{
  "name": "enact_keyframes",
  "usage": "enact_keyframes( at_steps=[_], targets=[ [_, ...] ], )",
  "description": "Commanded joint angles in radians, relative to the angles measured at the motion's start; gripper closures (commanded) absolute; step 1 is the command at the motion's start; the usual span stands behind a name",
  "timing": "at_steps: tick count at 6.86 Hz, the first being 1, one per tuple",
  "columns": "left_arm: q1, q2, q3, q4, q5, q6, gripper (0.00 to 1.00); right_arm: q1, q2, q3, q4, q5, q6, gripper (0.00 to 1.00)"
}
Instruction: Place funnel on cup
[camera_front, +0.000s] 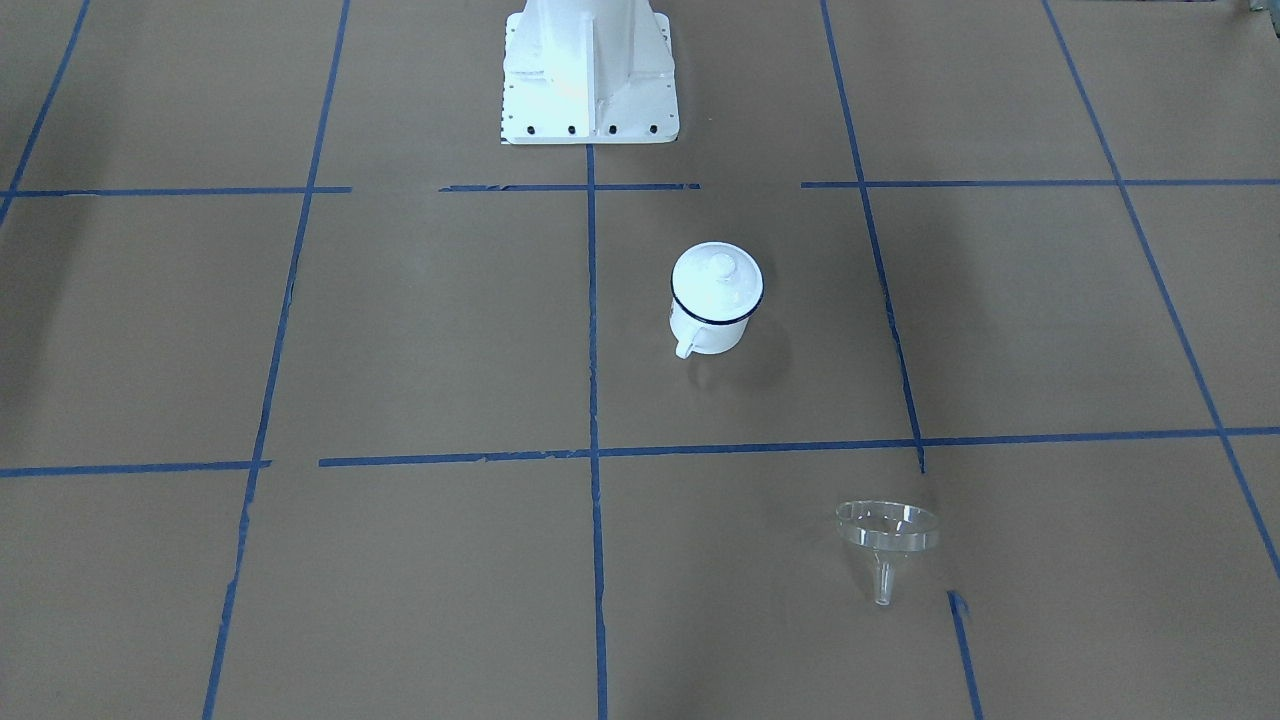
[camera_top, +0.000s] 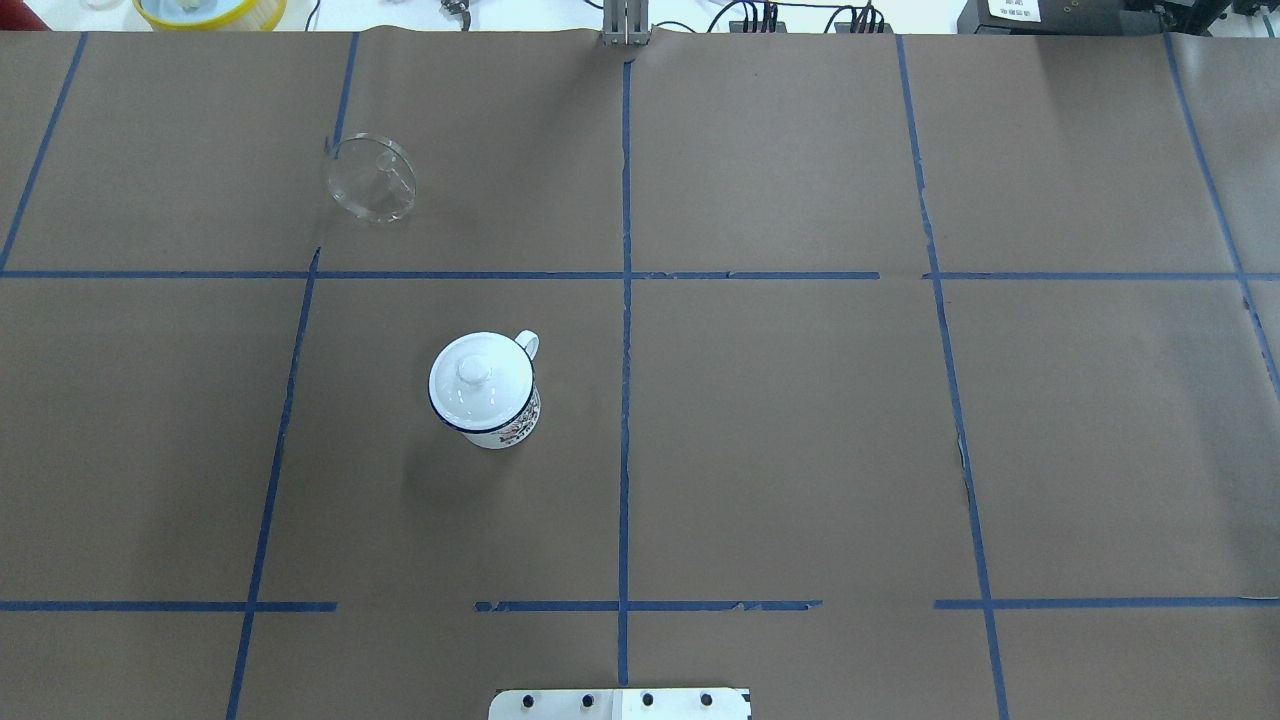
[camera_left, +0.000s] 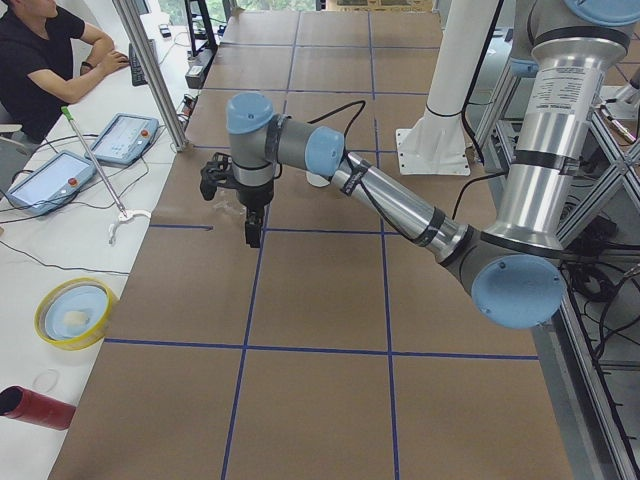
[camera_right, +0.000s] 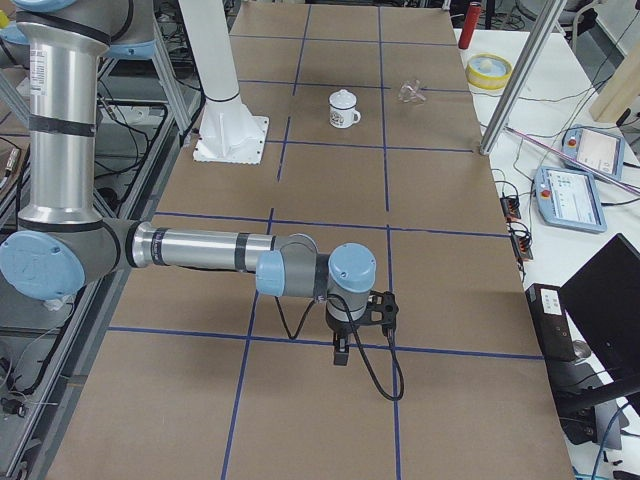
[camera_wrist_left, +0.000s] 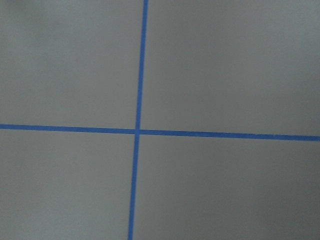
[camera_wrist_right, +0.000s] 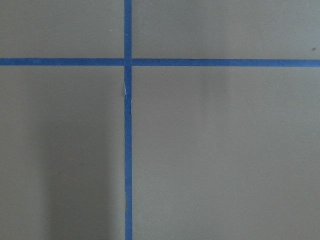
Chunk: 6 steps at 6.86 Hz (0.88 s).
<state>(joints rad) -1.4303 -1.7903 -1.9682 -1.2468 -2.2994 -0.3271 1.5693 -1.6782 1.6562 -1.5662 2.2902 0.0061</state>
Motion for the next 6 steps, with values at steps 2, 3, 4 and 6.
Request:
enact_keyframes(
  at_steps=[2,3,4,6],
  targets=[
    [0.209,-0.174,-0.009,0.001,-0.006,-0.222,0.00,0.000,0.000,-0.001,0.000,0.000,0.000,0.00],
    [0.271,-0.220,-0.009,0.001,0.003,-0.336,0.00,0.000,0.000,0.001,0.000,0.000,0.000,0.00],
    [0.357,-0.242,-0.014,0.000,0.018,-0.412,0.00,0.000,0.000,0.001,0.000,0.000,0.000,0.00],
    [0.450,-0.300,-0.026,0.000,0.100,-0.530,0.00,0.000,0.000,0.001,0.000,0.000,0.000,0.00]
  ],
)
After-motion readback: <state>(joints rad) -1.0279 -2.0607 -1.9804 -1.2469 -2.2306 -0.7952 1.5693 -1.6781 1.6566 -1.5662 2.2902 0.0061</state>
